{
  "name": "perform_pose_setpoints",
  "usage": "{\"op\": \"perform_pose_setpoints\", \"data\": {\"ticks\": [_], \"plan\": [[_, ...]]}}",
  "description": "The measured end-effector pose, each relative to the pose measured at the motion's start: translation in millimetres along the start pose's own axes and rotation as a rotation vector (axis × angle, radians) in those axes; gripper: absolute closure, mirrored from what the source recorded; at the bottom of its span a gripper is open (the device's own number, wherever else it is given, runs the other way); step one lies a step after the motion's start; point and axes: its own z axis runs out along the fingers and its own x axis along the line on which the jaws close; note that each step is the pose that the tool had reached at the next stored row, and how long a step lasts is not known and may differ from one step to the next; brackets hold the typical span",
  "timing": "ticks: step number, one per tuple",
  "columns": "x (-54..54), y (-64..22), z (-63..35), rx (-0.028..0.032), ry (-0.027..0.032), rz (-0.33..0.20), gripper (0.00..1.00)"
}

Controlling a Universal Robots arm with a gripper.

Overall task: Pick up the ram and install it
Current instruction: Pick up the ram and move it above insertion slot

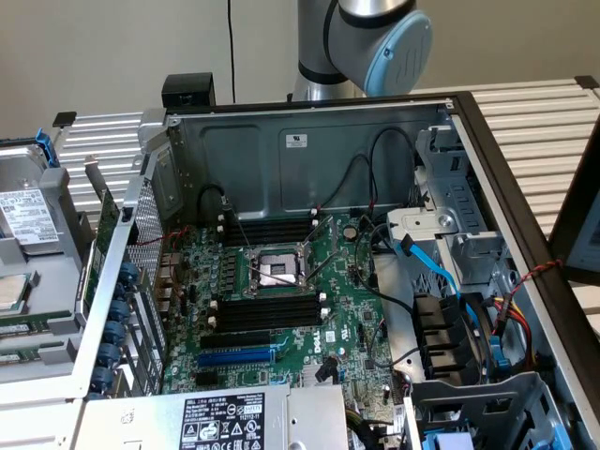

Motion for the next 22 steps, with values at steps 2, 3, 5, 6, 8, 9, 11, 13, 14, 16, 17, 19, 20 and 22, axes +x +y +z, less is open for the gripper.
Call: {"op": "perform_pose_setpoints", "data": {"ticks": [2, 3, 5, 6, 8, 9, 11, 13, 14, 16, 17, 19, 20, 22], "plan": [[0.0, 0.0, 0.1, -0.0007, 0.0018, -0.036, 0.89], [0.0, 0.0, 0.1, -0.0011, 0.0026, -0.054, 0.89], [0.0, 0.0, 0.1, -0.0017, 0.0045, -0.090, 0.89], [0.0, 0.0, 0.2, -0.0021, 0.0053, -0.108, 0.89], [0.0, 0.0, 0.2, -0.0027, 0.0071, -0.144, 0.89], [0.0, 0.0, 0.2, -0.0031, 0.0079, -0.162, 0.89], [0.0, 0.0, 0.2, -0.0038, 0.0098, -0.200, 0.89], [0.0, 0.0, 0.2, -0.0045, 0.0116, -0.236, 0.89], [0.0, 0.0, 0.3, -0.0049, 0.0124, -0.254, 0.89], [0.0, 0.0, 0.3, -0.0056, 0.0142, -0.290, 0.89], [0.0, 0.0, 0.4, -0.0059, 0.0152, -0.308, 0.89], [0.0, 0.0, 0.5, -0.0066, 0.0170, -0.344, 0.89], [0.0, 0.0, 0.7, -0.0070, 0.0178, -0.362, 0.89], [0.0, 0.0, 0.8, -0.0077, 0.0198, -0.399, 0.89]]}}
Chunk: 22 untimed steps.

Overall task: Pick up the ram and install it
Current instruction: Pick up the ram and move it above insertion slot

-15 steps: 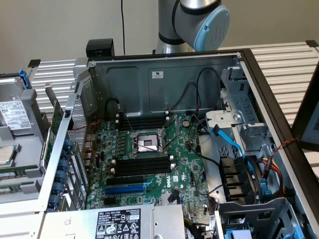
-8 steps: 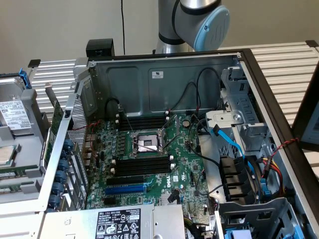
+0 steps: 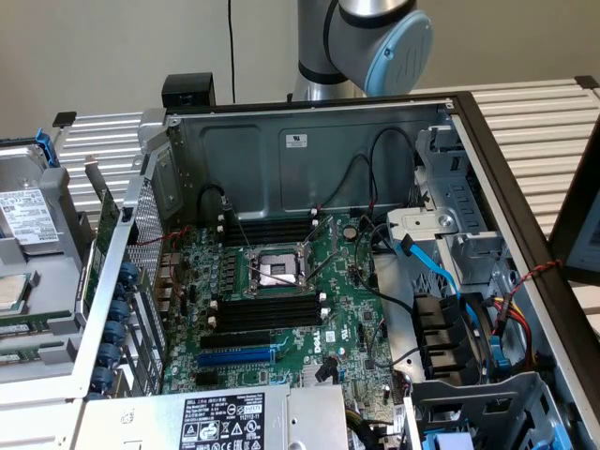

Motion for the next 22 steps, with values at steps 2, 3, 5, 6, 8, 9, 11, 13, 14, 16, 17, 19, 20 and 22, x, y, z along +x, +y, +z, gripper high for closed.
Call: {"op": "perform_pose_setpoints", "data": {"ticks": [2, 3, 5, 6, 8, 9, 11, 13, 14, 16, 17, 19, 20, 22], "plan": [[0.0, 0.0, 0.2, -0.0007, 0.0019, -0.037, 0.89], [0.0, 0.0, 0.3, -0.0011, 0.0028, -0.055, 0.89], [0.0, 0.0, 0.6, -0.0018, 0.0047, -0.091, 0.89], [0.0, 0.0, 0.7, -0.0022, 0.0057, -0.110, 0.89], [0.0, -0.1, 1.0, -0.0029, 0.0077, -0.146, 0.89], [0.0, -0.1, 1.3, -0.0033, 0.0085, -0.164, 0.89], [0.0, -0.1, 1.8, -0.0040, 0.0104, -0.200, 0.89], [0.0, -0.1, 2.5, -0.0046, 0.0122, -0.236, 0.89], [0.0, -0.1, 2.8, -0.0050, 0.0131, -0.255, 0.89], [0.1, -0.2, 3.4, -0.0057, 0.0148, -0.291, 0.89], [0.1, -0.2, 3.6, -0.0060, 0.0156, -0.309, 0.89], [0.1, -0.2, 4.0, -0.0066, 0.0174, -0.345, 0.89], [0.1, -0.2, 4.2, -0.0070, 0.0182, -0.364, 0.89], [0.1, -0.2, 4.4, -0.0077, 0.0200, -0.400, 0.89]]}}
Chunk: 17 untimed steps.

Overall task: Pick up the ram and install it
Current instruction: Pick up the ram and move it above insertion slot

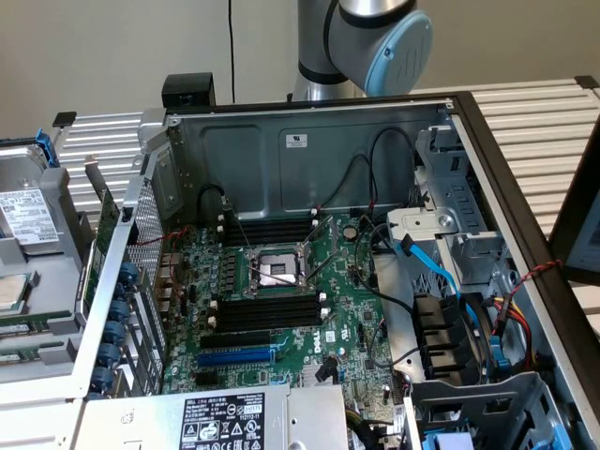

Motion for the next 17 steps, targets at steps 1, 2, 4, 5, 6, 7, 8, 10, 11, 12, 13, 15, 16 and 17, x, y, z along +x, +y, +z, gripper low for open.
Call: {"op": "perform_pose_setpoints", "data": {"ticks": [1, 2, 4, 5, 6, 7, 8, 10, 11, 12, 13, 15, 16, 17], "plan": [[0.0, 0.0, 0.0, -0.0004, 0.0009, -0.018, 0.89], [0.0, 0.0, 0.2, -0.0007, 0.0019, -0.037, 0.89], [0.0, 0.0, 0.3, -0.0014, 0.0037, -0.073, 0.89], [0.0, 0.0, 0.4, -0.0017, 0.0045, -0.091, 0.89], [0.0, 0.0, 0.5, -0.0020, 0.0054, -0.109, 0.89], [0.0, 0.0, 0.5, -0.0023, 0.0063, -0.127, 0.89], [0.0, 0.0, 0.6, -0.0027, 0.0072, -0.145, 0.89], [0.0, 0.0, 0.7, -0.0034, 0.0090, -0.181, 0.89], [0.0, -0.1, 0.7, -0.0038, 0.0099, -0.201, 0.89], [0.0, -0.1, 0.8, -0.0040, 0.0107, -0.218, 0.89], [0.0, -0.1, 0.9, -0.0044, 0.0115, -0.236, 0.89], [0.0, -0.1, 1.0, -0.0051, 0.0134, -0.273, 0.89], [0.0, -0.1, 1.0, -0.0054, 0.0142, -0.290, 0.89], [0.0, -0.1, 1.2, -0.0057, 0.0151, -0.309, 0.89]]}}
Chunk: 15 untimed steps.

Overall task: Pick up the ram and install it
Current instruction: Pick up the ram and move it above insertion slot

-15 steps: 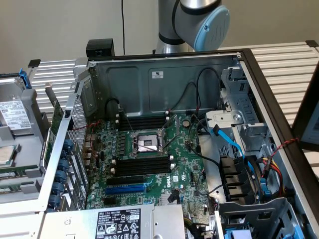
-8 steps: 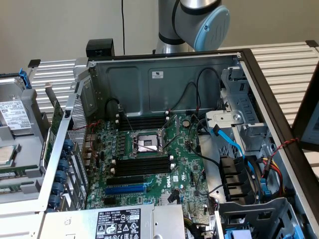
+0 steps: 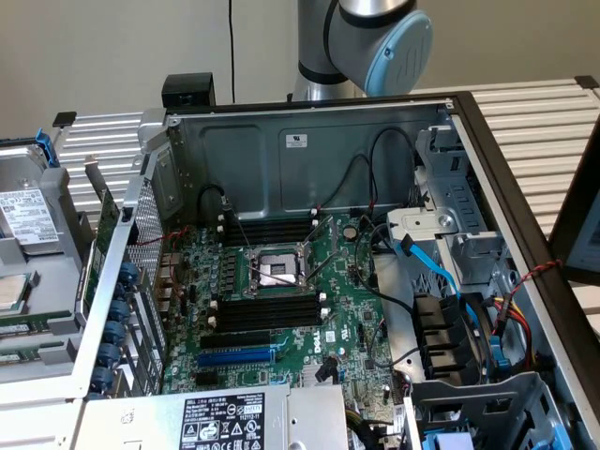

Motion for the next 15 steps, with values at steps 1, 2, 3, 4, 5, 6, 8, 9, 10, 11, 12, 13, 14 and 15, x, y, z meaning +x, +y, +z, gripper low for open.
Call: {"op": "perform_pose_setpoints", "data": {"ticks": [1, 2, 3, 4, 5, 6, 8, 9, 10, 11, 12, 13, 14, 15], "plan": [[0.0, 0.0, 0.1, -0.0004, 0.0010, -0.019, 0.89], [0.0, 0.0, 0.2, -0.0007, 0.0020, -0.037, 0.89], [0.0, 0.1, 0.3, -0.0010, 0.0030, -0.055, 0.89], [0.0, 0.0, 0.4, -0.0010, 0.0043, -0.073, 0.89], [0.0, 0.0, 0.5, -0.0011, 0.0057, -0.091, 0.89], [0.0, 0.0, 0.6, -0.0009, 0.0077, -0.110, 0.89], [0.0, 0.1, 0.8, 0.0011, 0.0147, -0.143, 0.89], [0.0, 0.1, 0.9, 0.0029, 0.0194, -0.156, 0.89], [0.0, 0.0, 1.2, 0.0052, 0.0245, -0.172, 0.89], [0.0, 0.0, 1.3, 0.0072, 0.0298, -0.186, 0.89], [0.0, 0.0, 1.4, 0.0095, 0.0355, -0.199, 0.89], [0.0, 0.0, 1.6, 0.0118, 0.0407, -0.213, 0.89], [0.0, 0.0, 1.8, 0.0150, 0.0448, -0.227, 0.89], [0.1, 0.0, 2.0, 0.0187, 0.0476, -0.241, 0.89]]}}
